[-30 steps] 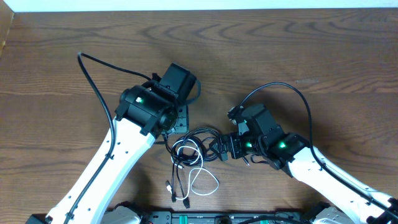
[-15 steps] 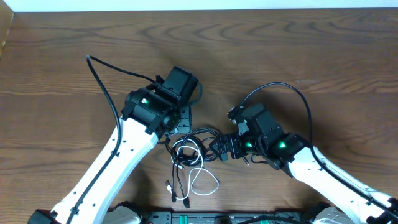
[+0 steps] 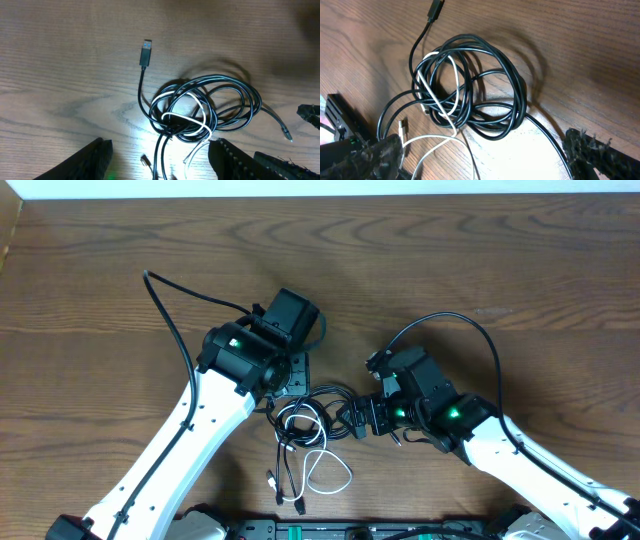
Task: Untangle cables
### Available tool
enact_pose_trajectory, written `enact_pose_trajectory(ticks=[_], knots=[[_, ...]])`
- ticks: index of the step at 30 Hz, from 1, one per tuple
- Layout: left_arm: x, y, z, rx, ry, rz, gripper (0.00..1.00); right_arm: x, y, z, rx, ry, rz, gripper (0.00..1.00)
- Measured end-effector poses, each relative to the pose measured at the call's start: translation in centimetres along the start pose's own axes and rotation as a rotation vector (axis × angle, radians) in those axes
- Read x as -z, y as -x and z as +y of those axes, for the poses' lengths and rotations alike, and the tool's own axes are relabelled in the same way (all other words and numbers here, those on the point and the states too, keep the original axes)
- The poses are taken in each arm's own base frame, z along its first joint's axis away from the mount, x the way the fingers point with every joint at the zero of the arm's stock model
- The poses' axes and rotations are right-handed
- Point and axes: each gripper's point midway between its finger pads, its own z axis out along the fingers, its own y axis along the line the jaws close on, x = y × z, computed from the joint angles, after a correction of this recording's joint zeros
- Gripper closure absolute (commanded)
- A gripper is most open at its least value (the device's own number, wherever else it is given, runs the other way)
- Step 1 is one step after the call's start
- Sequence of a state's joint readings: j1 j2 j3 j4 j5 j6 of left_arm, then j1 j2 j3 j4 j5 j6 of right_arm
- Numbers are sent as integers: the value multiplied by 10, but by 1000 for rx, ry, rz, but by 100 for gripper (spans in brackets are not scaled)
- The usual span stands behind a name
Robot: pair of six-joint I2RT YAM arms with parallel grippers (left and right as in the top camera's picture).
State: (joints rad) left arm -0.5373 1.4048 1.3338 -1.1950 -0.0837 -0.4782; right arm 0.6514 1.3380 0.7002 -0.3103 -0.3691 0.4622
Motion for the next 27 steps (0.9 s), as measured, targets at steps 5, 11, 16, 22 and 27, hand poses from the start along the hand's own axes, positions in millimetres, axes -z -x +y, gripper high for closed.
enact_pose_trajectory(ticks=[5, 11, 16, 22, 27], knots=[[-1, 2, -1, 1, -3, -5, 33, 0, 0, 0, 0, 0, 0, 1], [-1, 2, -1, 1, -3, -5, 33, 0, 0, 0, 0, 0, 0, 1], [-1, 3, -2, 2, -5, -9, 32, 0, 0, 0, 0, 0, 0, 1], [-1, 2, -1, 1, -3, -5, 29, 0, 1, 0, 1, 2, -4, 1], [-1, 2, -1, 0, -3, -4, 27, 0, 14, 8, 17, 35, -53, 1]])
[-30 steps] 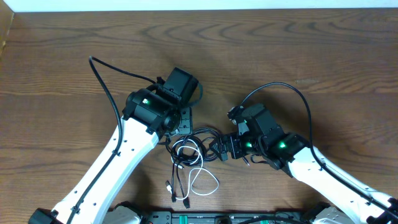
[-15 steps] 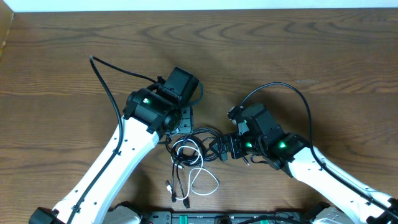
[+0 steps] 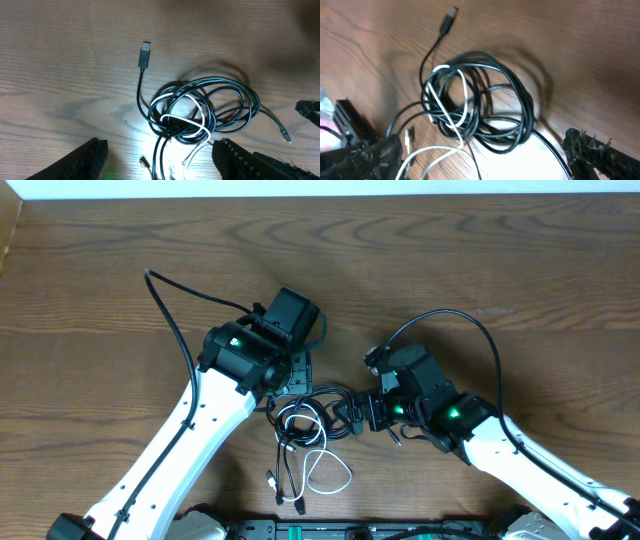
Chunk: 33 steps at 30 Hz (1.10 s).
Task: Untangle cables
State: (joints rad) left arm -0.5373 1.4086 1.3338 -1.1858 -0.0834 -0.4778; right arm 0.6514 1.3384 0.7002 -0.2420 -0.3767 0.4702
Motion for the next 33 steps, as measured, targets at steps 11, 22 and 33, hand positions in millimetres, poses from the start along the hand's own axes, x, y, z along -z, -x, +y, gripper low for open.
enact_pose_trajectory(ticks=[11, 22, 33], knots=[[-5, -2, 0, -4, 14, 24, 27, 0, -9, 4, -151, 27, 44, 6], [-35, -14, -9, -16, 31, 165, 27, -7, -33, -11, -208, -33, 141, 36], [-67, -30, -20, 4, 37, 313, 30, -40, -58, -40, -228, -151, 228, 51]])
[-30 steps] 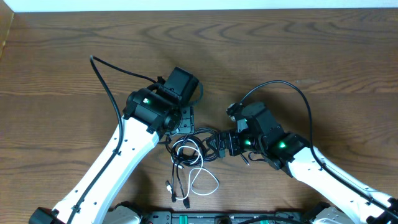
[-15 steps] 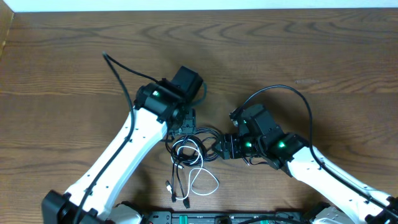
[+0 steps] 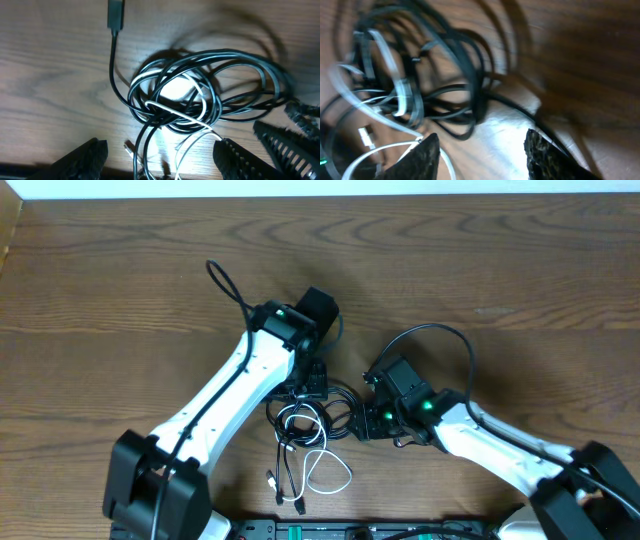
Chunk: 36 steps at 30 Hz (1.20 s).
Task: Untangle cables
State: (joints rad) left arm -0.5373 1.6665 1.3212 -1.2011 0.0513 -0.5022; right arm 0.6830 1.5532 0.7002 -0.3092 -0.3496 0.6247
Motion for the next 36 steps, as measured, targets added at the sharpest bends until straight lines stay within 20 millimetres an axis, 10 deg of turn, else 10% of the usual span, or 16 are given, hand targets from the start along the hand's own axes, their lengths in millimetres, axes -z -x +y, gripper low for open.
enact_pose_trajectory(ticks=[9, 26, 36], knots=[[-44, -28, 11, 154, 61, 136, 36, -17, 6, 4, -4, 26, 32, 52], [-80, -14, -14, 430, -77, 78, 43, -28, 9, 16, 1, 86, 61, 51], [-81, -14, -13, 443, -73, 75, 75, -28, 9, 16, 1, 86, 61, 51]])
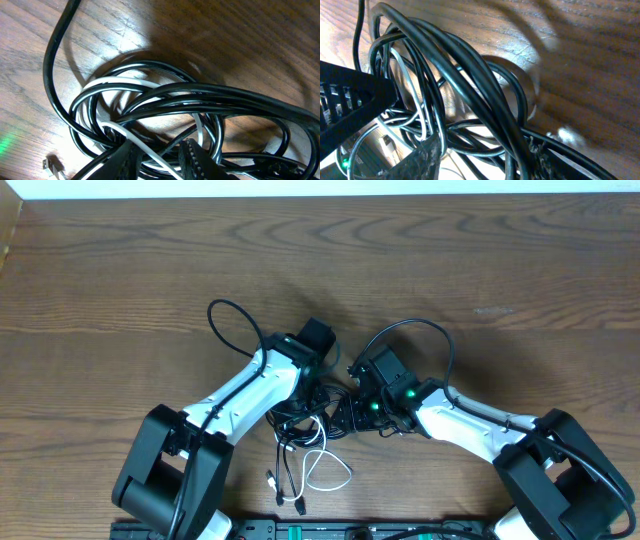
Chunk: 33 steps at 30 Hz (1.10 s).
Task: Untangle cables
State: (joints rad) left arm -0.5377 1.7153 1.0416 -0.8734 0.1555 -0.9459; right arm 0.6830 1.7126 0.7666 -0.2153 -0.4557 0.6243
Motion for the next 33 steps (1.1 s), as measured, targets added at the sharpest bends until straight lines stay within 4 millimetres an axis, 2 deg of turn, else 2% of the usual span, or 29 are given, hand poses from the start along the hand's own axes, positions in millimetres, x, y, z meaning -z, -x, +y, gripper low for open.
enact_pose_trajectory(ticks=[4, 5, 8, 18, 27, 29, 33], knots=[[0, 0, 0, 2, 0, 0, 81, 0, 0, 0, 0, 0, 0, 51], [0, 0, 0, 1, 0, 0, 87, 0, 0, 0, 0, 0, 0, 50], [0, 0, 0, 0, 1, 0, 92, 0, 0, 0, 0, 0, 0, 50], [0, 0, 0, -14, 0, 0, 92, 0, 0, 0, 0, 0, 0, 51], [0, -2, 0, -268, -4, 11, 93, 0, 0, 0, 0, -2, -1, 53], [3, -3, -2, -315, -22, 8, 93, 0, 0, -1, 0, -3, -1, 56], [32, 2, -17, -406, -132, -87, 93, 0, 0, -2, 0, -6, -2, 64]])
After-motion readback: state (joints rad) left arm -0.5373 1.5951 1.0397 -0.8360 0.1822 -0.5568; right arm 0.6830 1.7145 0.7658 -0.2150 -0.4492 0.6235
